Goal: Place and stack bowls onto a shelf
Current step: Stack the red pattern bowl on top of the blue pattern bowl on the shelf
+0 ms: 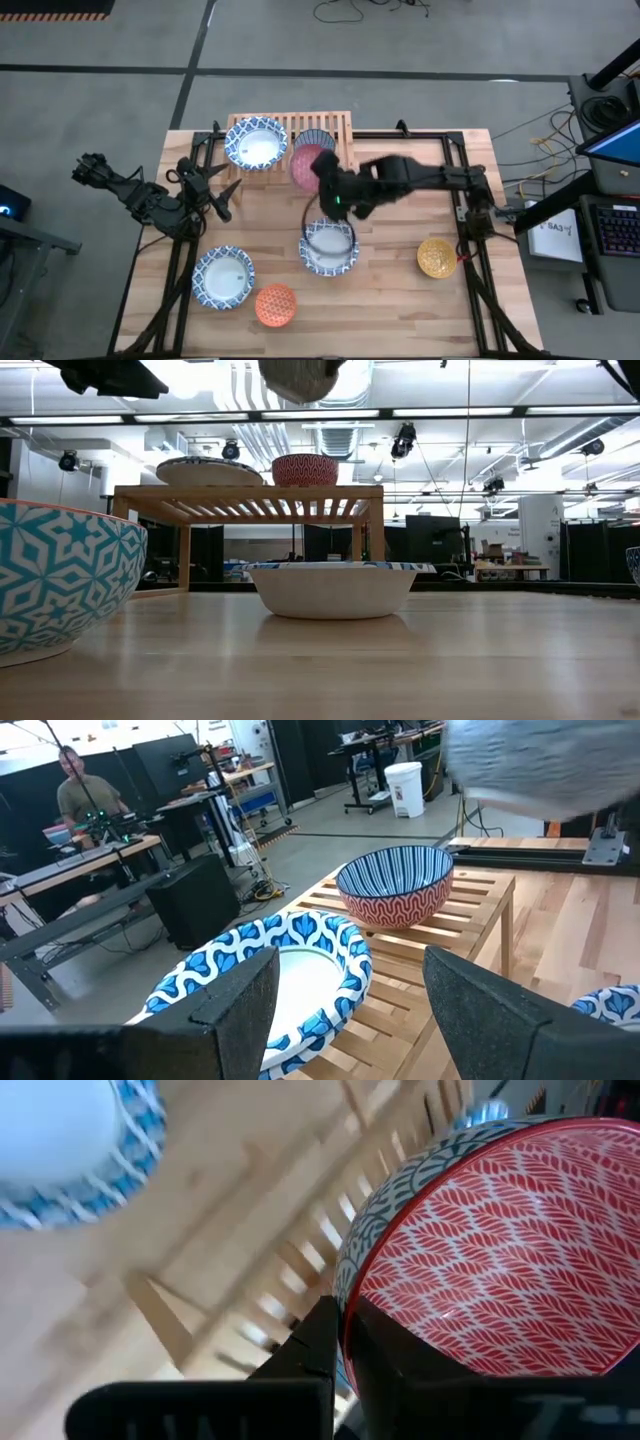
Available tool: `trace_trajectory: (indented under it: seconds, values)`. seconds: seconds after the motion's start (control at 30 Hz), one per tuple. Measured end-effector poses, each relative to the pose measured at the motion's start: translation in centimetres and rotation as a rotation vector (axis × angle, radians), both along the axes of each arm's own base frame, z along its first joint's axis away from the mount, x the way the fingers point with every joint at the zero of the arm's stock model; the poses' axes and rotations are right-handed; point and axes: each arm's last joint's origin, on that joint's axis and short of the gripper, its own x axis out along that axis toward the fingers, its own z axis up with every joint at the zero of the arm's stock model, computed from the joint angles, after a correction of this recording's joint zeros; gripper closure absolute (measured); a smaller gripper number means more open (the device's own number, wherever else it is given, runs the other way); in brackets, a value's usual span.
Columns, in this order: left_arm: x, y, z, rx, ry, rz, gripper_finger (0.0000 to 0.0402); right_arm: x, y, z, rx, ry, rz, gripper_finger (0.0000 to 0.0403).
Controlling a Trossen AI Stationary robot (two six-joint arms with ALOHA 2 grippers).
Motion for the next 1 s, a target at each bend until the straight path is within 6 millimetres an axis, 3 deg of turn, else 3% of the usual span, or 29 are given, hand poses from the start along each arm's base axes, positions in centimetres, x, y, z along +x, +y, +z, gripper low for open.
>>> trace_trajectory:
  seconds: [0.23, 0.4, 0.57, 1.0]
  values:
    - [0.2, -0.1, -0.1, 0.003, 0.006, 0.002, 0.0171, -0.7, -7.8, -0.2, 0.003, 0.105, -0.056, 0.0391]
    - [0.1, 0.0, 0.0, 0.017, -0.001, 0.034, 0.0171, -1.0, -11.3, -0.2, 0.096, 0.081, -0.025, 0.0391]
    - [0.1, 0.0, 0.1, 0.019, -0.004, 0.04, 0.0171, -1.2, -12.6, -0.5, 0.144, 0.086, -0.022, 0.0391]
    - [0.1, 0.0, 0.1, 0.024, 0.0, 0.041, 0.0171, -0.4, -12.6, -1.9, 0.189, 0.094, 0.01, 0.039]
